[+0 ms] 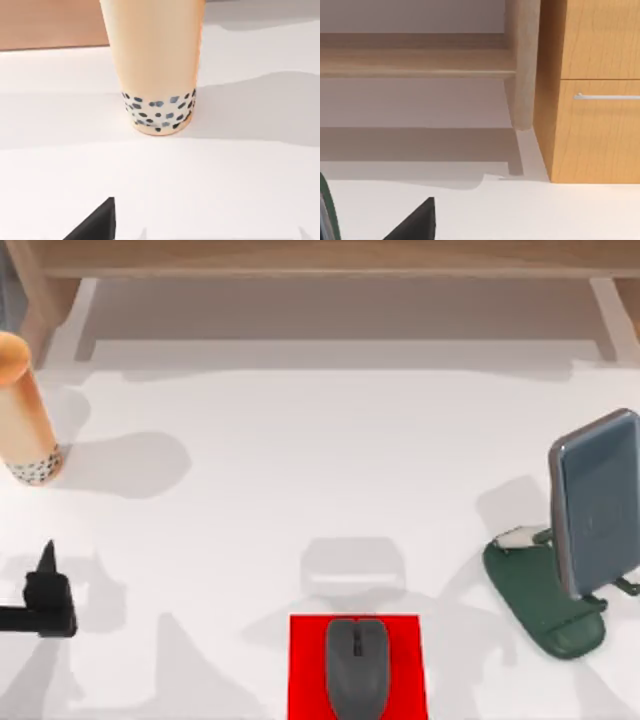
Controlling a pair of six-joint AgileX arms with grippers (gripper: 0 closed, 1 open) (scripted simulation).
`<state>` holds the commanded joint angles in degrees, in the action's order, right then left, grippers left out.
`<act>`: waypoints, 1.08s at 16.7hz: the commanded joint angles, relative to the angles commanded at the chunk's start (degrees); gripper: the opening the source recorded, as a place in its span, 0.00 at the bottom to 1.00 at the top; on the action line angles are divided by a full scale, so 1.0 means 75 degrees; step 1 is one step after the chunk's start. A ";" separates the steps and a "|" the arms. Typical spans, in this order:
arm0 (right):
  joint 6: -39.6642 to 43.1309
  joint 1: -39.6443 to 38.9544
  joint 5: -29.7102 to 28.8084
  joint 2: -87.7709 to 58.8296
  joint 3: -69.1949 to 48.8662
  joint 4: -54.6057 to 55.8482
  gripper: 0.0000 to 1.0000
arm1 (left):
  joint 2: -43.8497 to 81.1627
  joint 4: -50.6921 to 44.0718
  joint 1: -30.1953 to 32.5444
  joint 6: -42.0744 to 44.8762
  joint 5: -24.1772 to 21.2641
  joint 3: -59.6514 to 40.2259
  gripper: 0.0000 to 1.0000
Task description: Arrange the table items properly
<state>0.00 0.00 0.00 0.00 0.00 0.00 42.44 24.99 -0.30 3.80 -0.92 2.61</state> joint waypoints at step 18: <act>0.0000 0.0000 0.0000 0.0000 0.0000 0.0000 1.00 | 0.8682 0.7375 -0.0950 -0.0277 -0.1172 -0.2815 1.00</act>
<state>0.00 0.00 0.00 0.00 0.00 0.00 107.55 80.30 -7.43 1.73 -9.71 -18.50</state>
